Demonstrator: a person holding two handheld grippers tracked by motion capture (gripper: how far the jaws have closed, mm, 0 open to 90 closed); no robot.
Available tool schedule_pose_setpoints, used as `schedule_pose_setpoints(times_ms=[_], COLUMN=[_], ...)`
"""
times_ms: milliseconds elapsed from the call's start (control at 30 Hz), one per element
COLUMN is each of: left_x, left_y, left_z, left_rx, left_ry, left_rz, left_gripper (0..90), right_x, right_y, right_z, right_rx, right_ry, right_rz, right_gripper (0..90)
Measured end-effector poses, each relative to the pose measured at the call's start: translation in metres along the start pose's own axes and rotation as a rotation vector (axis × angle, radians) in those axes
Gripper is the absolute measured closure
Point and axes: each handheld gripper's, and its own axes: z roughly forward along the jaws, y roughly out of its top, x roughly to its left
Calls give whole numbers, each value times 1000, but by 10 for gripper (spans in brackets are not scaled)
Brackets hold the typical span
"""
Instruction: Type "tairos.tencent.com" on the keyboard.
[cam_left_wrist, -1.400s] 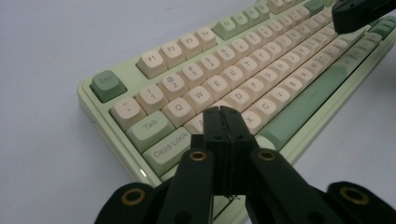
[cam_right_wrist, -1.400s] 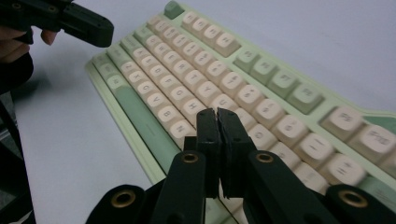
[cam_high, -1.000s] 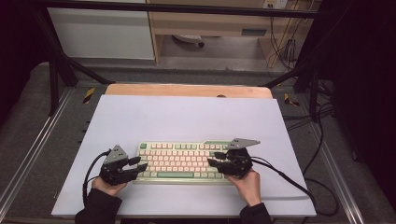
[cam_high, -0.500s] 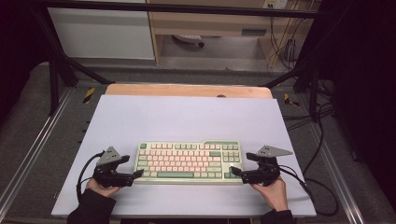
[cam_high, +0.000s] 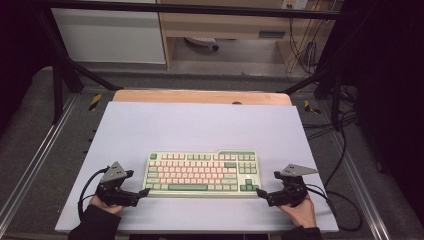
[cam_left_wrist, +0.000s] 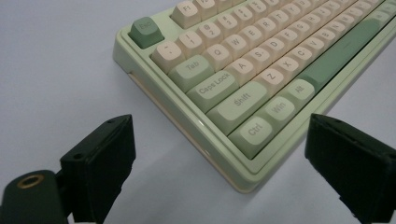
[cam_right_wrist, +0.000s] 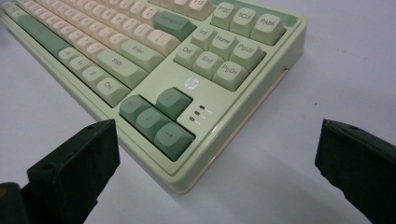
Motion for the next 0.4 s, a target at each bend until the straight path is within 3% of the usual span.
schedule_pose_setpoints(times_ms=[400], left_x=[-1], left_y=[-1], left_z=[0], left_rx=[-7], left_ry=[-14], left_rz=[12], left_gripper=[88], right_x=[-4], right_y=[-7], right_z=[-6], right_rx=[-19], right_ry=[14], right_rz=[3], right_gripper=[8])
